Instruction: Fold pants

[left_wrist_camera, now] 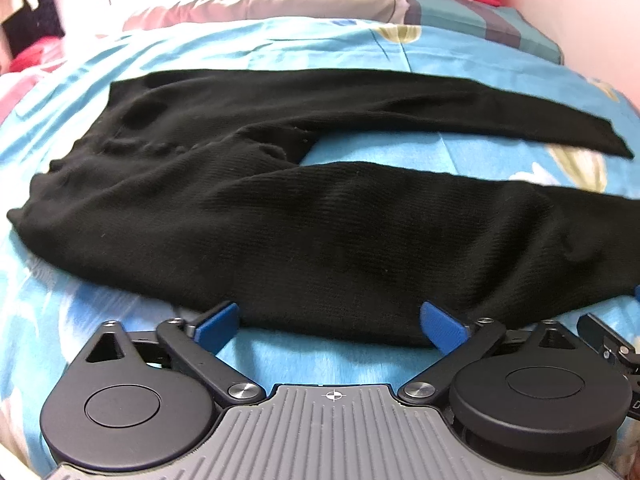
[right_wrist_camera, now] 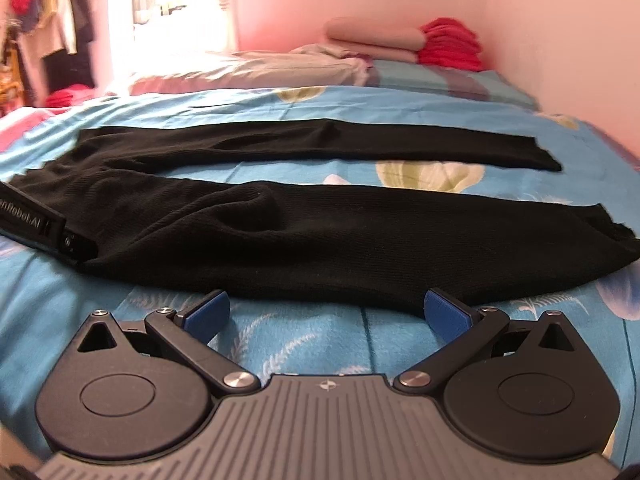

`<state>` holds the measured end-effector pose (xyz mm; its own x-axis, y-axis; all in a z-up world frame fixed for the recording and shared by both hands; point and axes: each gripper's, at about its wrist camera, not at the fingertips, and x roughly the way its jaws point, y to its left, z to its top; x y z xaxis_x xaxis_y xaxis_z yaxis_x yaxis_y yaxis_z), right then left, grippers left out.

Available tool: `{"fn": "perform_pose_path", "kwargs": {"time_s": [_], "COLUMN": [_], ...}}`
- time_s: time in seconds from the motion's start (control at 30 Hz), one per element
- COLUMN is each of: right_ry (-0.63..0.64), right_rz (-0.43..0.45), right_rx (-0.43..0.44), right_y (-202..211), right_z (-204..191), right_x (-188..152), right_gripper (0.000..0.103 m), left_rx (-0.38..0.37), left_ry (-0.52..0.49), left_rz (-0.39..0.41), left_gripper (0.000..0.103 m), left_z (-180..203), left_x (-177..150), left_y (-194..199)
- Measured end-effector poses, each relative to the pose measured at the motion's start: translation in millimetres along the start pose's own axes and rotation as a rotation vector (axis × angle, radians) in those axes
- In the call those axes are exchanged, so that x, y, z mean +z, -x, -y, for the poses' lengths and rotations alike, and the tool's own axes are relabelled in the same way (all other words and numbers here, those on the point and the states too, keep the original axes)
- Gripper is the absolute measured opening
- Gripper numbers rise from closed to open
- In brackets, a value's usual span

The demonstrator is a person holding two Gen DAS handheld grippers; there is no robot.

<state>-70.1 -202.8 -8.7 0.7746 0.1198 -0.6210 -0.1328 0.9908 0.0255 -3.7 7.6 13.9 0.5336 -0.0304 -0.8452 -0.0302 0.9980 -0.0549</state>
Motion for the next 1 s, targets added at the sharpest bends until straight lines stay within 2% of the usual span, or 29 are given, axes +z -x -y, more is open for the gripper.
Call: {"fn": "perform_pose_path", "kwargs": {"time_s": [0.1,0.2,0.23,0.3,0.37,0.4,0.5,0.53,0.57,0.6,0.63,0.7,0.77,0.8,0.87,0.9,0.97,1.0], "right_ry": [-0.105,-0.282,-0.356,-0.478,-0.573,-0.590,-0.622,-0.639,-0.648,-0.642,-0.636,-0.675,-0.744,-0.743,-0.705,-0.727,-0.756,-0.706], "right_rz": [0.028,0.063,0.074,0.075,0.102,0.112,0.135,0.137,0.146,0.147,0.152,0.181,0.213,0.220,0.221,0.232,0.281,0.313], "right_rx": [0.047,-0.044,-0.087,-0.141,-0.146,-0.154,-0.159,-0.155,-0.155,-0.150,-0.136,-0.126,-0.163,-0.147,-0.177,-0.175,-0.241,-0.318], "right_y": [18,30,31,29,21,17,1,-3,-3,-3,-2,11,21,22,25,28,41,51], "right_z": [37,86,105,132,152,157,167,172,179,181,183,198,213,214,206,207,208,200], "right_x": [3,6,7,8,8,10,15,15,14,13,11,-1,-17,-20,-15,-13,-8,-3], "right_gripper": [0.103,0.101,0.097,0.082,0.069,0.066,0.042,0.027,0.017,0.015,0.008,0.007,0.006,0.006,0.009,0.010,0.029,0.032], "left_rx": [-0.021,0.017,0.045,0.117,0.170,0.198,0.242,0.258,0.273,0.286,0.303,0.323,0.325,0.330,0.334,0.328,0.302,0.287], "left_ry": [0.016,0.021,0.031,0.065,0.105,0.127,0.166,0.176,0.187,0.197,0.206,0.211,0.200,0.188,0.175,0.175,0.176,0.175], "left_rz": [0.064,0.176,0.216,0.248,0.262,0.249,0.216,0.200,0.175,0.153,0.123,0.088,0.091,0.096,0.091,0.092,0.106,0.116], "left_gripper": [0.103,0.103,0.103,0.103,0.103,0.103,0.103,0.103,0.103,0.103,0.103,0.103,0.103,0.103,0.103,0.103,0.103,0.103], "left_z": [-7,-15,-19,-28,-38,-43,-56,-60,-64,-69,-73,-80,-81,-80,-81,-82,-85,-87], "left_x": [0,8,12,25,38,44,54,57,58,57,55,53,49,48,49,51,51,51], "left_y": [28,52,56,54,45,37,9,-1,-12,-21,-31,-45,-49,-49,-50,-49,-44,-40]}}
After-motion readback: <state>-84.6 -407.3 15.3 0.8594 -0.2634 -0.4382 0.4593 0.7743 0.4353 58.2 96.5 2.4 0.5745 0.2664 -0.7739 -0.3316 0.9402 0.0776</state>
